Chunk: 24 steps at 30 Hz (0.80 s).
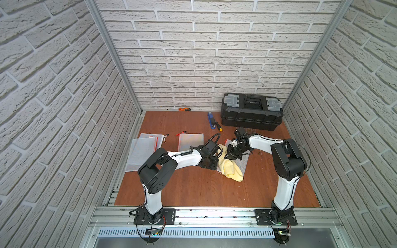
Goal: Wipe the document bag
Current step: Wipe the dirt from the document bag.
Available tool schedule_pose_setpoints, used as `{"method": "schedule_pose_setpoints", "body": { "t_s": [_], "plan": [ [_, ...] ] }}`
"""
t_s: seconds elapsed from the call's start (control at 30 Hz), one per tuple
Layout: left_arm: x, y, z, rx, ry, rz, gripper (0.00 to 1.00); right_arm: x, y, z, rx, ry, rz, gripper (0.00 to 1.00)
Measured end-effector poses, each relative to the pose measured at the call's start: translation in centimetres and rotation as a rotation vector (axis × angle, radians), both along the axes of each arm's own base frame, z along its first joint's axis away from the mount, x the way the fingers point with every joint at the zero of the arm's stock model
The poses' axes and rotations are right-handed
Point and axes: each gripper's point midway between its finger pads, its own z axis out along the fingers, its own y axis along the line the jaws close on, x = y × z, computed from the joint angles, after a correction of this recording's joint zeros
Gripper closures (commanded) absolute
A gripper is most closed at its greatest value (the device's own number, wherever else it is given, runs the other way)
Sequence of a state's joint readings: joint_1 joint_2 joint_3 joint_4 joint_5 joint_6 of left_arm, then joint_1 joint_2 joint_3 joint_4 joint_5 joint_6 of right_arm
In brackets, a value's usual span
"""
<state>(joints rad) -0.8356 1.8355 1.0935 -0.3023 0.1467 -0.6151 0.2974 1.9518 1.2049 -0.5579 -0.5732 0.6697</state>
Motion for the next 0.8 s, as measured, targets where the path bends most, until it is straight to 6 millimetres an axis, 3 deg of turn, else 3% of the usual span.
{"method": "schedule_pose_setpoints", "body": {
  "t_s": [0.43, 0.8],
  "plan": [
    [-1.1, -1.1, 0.1, -0.035, 0.032, -0.056, 0.69, 0.0, 0.0, 0.0, 0.001, 0.0, 0.0, 0.98],
    [-0.8, -2.2, -0.2, -0.033, 0.031, -0.07, 0.84, 0.0, 0.0, 0.0, 0.001, 0.0, 0.001, 0.98]
  ]
}}
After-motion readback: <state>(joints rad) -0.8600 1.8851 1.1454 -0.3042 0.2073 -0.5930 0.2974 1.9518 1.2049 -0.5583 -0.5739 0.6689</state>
